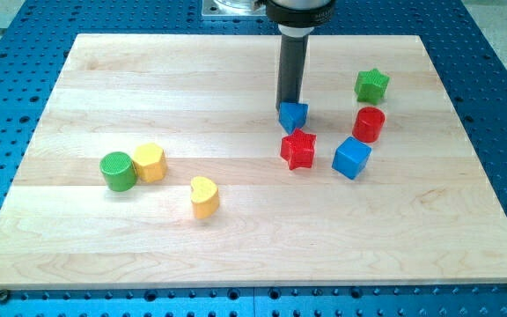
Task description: Place the green circle and hexagon left side of the red star
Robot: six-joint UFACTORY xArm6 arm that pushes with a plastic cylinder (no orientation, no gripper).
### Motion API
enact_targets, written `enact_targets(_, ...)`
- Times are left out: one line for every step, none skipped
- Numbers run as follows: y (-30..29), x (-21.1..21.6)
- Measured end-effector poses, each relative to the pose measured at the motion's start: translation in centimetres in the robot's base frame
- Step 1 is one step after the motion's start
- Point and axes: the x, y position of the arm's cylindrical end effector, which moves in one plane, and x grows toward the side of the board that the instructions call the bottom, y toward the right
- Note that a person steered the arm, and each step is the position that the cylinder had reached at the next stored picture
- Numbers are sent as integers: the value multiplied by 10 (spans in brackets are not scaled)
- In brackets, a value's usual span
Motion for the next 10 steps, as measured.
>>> enact_targets(-49,0)
enact_targets(-115,3)
enact_targets(-201,24)
enact_targets(-244,81)
enact_targets(-238,120)
enact_targets(-239,144)
enact_targets(-244,170)
enact_targets(-223,162)
enact_targets(-197,140)
enact_targets(-170,123)
